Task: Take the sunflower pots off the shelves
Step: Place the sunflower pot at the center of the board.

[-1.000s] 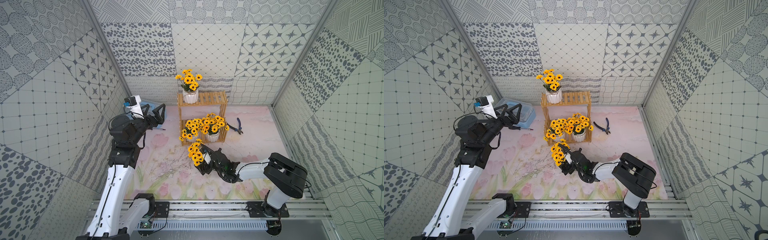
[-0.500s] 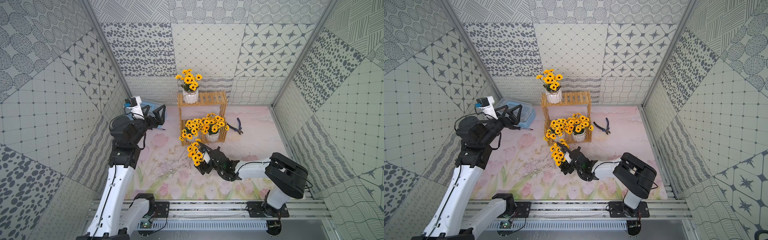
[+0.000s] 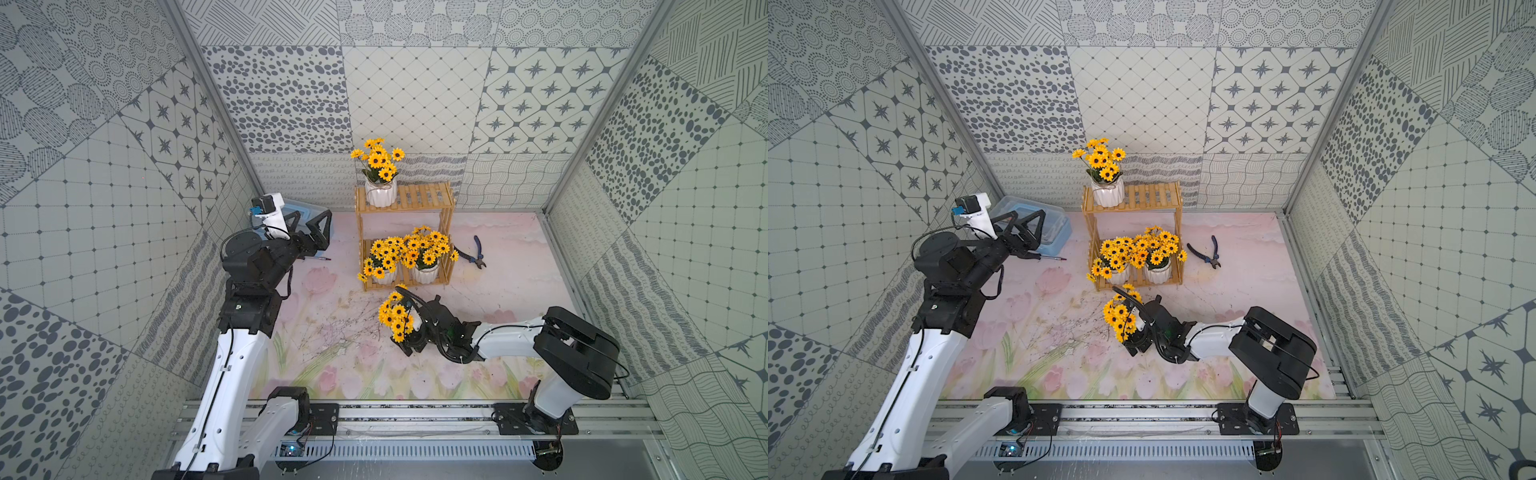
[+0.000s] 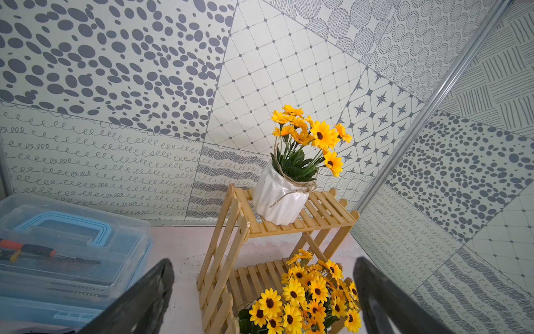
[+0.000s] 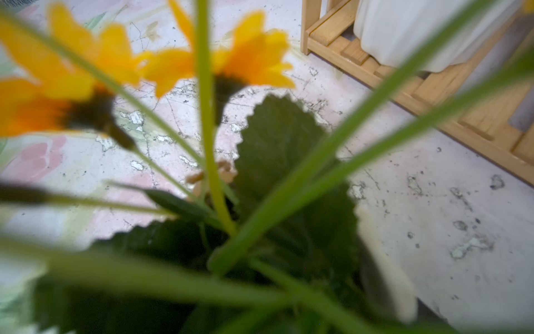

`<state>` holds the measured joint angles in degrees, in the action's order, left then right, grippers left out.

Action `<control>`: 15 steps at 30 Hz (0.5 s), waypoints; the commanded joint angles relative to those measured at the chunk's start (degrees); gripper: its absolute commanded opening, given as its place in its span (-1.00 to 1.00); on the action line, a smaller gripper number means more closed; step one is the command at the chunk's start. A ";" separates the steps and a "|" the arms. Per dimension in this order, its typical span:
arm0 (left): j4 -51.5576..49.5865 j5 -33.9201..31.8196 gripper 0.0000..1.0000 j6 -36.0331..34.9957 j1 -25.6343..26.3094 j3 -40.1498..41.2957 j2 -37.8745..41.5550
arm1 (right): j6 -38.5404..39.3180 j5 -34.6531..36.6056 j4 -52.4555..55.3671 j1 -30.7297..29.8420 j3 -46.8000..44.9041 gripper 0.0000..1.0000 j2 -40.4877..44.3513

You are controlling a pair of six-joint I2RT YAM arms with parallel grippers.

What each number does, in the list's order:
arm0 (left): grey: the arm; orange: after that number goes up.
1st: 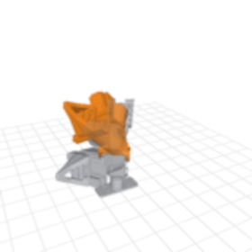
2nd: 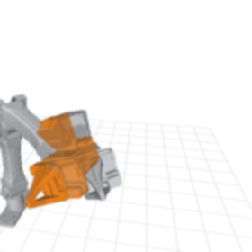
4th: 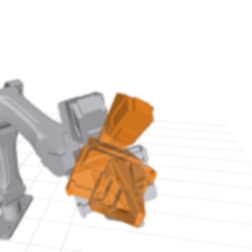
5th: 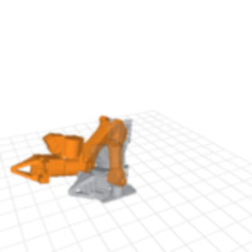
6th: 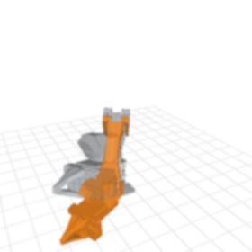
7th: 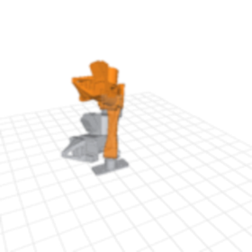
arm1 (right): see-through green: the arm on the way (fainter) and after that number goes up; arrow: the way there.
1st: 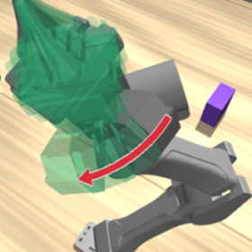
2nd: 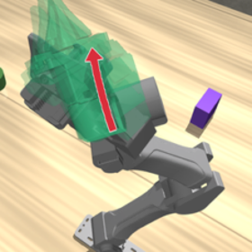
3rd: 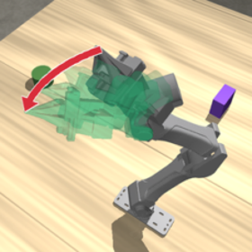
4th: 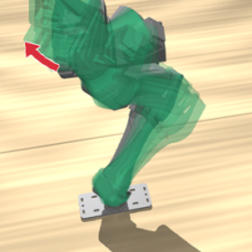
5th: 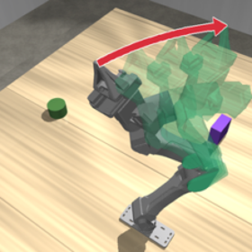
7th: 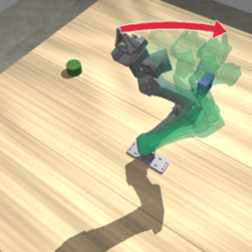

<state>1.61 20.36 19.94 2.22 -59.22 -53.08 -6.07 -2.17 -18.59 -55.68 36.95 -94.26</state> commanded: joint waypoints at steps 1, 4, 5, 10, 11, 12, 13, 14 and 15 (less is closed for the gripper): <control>2.94 0.68 0.95 -0.07 -0.17 0.01 -0.35 | -1.68 -2.41 2.09 -0.39 -1.15 0.96 2.42; 2.97 0.23 0.95 0.07 -0.16 0.11 -0.59 | -2.41 -3.11 2.83 -0.31 -1.51 0.96 4.06; 3.03 -0.19 0.95 0.13 -0.13 0.09 -0.74 | -2.74 -3.27 3.17 -0.31 -1.66 0.96 4.83; 2.53 -2.02 0.95 0.34 -0.11 0.01 -1.19 | -4.01 -2.81 5.29 0.14 -2.46 0.96 9.57; 2.68 -1.88 0.95 0.45 -0.11 0.02 -1.30 | -3.88 -3.19 5.89 0.30 -2.34 0.96 10.18; 2.85 -1.68 0.95 0.56 -0.14 0.05 -1.56 | -3.72 -3.81 6.36 0.39 -2.25 0.96 10.54; 3.03 -1.58 0.95 0.66 -0.18 0.02 -1.79 | -3.70 -4.05 6.78 0.39 -2.07 0.96 10.44; 3.15 -1.33 0.95 0.87 -0.11 0.03 -2.10 | -3.64 -4.35 6.84 0.39 -1.97 0.96 10.22; 3.21 -1.21 0.94 0.89 -0.13 -0.05 -2.35 | -3.52 -4.83 7.01 0.40 -1.88 0.96 9.71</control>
<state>2.13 19.33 20.38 2.22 -59.22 -54.59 -8.84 -5.13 -11.44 -55.35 34.79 -84.86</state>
